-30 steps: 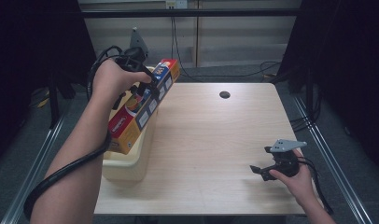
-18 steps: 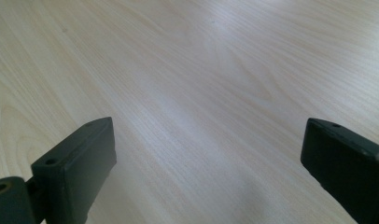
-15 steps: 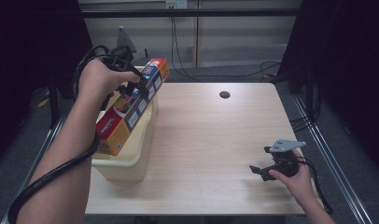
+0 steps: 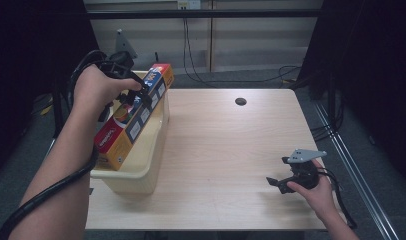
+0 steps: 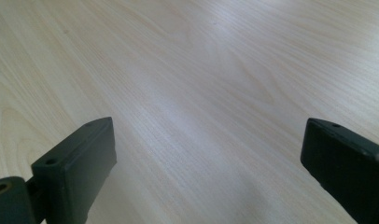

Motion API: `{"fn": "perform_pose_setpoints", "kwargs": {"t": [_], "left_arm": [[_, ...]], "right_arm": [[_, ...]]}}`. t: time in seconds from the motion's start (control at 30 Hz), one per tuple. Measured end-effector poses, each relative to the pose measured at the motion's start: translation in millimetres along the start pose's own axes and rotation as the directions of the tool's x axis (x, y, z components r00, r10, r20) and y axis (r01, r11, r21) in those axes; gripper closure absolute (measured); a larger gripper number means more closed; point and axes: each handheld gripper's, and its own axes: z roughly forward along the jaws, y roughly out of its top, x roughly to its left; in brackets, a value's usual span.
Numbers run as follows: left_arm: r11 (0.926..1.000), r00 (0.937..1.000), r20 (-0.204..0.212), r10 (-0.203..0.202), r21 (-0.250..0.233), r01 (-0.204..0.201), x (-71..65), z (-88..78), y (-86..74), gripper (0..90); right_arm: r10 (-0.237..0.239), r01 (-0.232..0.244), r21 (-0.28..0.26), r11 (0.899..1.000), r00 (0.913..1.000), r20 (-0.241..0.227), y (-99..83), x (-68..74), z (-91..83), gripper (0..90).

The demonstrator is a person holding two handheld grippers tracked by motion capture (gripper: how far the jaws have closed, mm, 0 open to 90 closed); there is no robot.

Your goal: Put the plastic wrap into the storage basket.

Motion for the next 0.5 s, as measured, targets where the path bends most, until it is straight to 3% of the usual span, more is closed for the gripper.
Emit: {"fn": "perform_pose_setpoints", "kwargs": {"t": [0.5], "left_arm": [[0.9993,0.9991,-0.025,-0.036,-0.011,0.036,12.7,-5.6,-10.9,40.7]], "right_arm": [[-0.004,0.004,-0.001,1.0,1.0,-0.007,2.9,-0.1,2.2,3.4]]}}
